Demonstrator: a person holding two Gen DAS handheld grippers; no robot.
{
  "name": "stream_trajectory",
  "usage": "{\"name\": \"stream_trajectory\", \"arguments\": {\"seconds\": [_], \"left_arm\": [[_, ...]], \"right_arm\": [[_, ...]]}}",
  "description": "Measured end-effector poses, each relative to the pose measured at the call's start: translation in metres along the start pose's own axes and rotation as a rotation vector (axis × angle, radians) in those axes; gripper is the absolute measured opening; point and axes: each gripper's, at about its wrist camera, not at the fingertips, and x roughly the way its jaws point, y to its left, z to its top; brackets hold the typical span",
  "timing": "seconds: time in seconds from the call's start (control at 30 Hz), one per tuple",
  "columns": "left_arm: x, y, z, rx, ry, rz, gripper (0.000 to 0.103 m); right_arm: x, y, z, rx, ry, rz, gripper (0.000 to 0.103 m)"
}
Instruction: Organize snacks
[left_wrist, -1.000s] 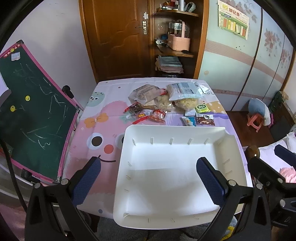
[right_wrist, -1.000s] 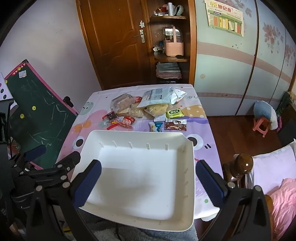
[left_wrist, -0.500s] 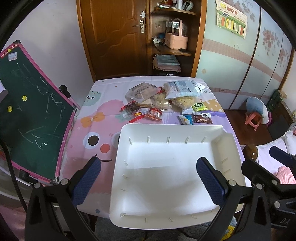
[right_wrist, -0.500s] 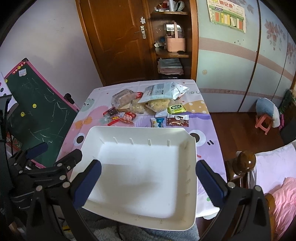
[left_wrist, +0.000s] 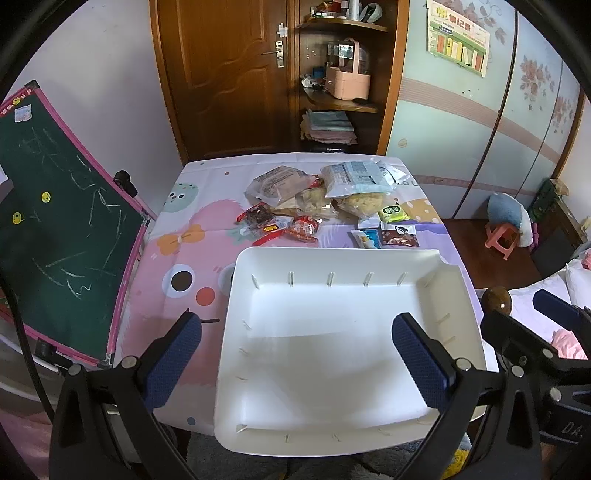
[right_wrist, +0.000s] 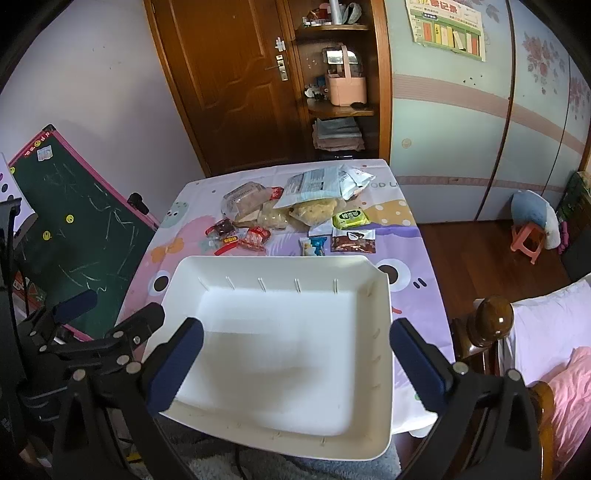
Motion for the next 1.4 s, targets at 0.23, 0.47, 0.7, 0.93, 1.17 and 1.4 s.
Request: {"name": "stream_trajectory", "arguments": {"seconds": [0.23, 0.47, 0.7, 0.93, 1.17, 1.4], "left_arm": [[-0.001, -0.003, -0.002, 0.000, 0.001, -0.008, 0.103], [-0.001, -0.004, -0.001, 0.002, 0.006, -0.012, 0.103], [0.000, -0.002, -0.005, 0.002, 0.006, -0.016, 0.103], [0.006, 0.001, -0.003, 0.003, 0.029, 0.005, 0.103], [0.020, 0.010, 0.005, -0.025, 0.085, -0.012, 0.103], [0.025, 0.017, 0.015, -0.048, 0.073, -0.031, 0.103]], "right_arm": [[0.002, 0.000, 0.001, 0.010, 0.013, 0.010, 0.095], [0.003, 0.000, 0.001, 0.013, 0.016, 0.014, 0.095], [0.006, -0.002, -0.001, 0.011, 0.016, 0.032, 0.092], [0.007, -0.002, -0.001, -0.004, 0.016, 0.040, 0.090], [0.009, -0.002, 0.001, -0.005, 0.018, 0.046, 0.090], [0.013, -0.005, 0.005, -0.014, 0.019, 0.036, 0.090]]}}
